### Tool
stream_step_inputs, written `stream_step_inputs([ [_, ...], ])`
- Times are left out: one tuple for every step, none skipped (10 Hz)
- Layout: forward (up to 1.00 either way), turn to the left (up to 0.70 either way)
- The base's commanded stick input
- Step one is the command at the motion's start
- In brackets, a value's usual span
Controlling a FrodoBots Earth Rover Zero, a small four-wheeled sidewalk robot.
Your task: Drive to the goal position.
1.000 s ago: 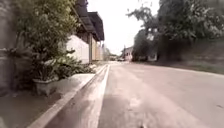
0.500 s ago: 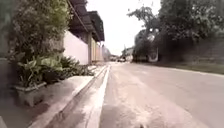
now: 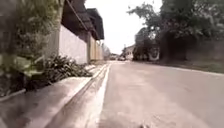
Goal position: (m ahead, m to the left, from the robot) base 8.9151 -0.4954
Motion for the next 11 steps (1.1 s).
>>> stream_step_inputs([
  [0.70, -0.02],
  [0.70, -0.02],
  [0.70, -0.02],
  [0.70, -0.01],
  [0.70, 0.00],
  [0.70, 0.00],
  [0.70, 0.00],
  [0.70, 0.00],
  [0.70, 0.00],
  [0.70, 0.00],
  [0.70, 0.00],
])
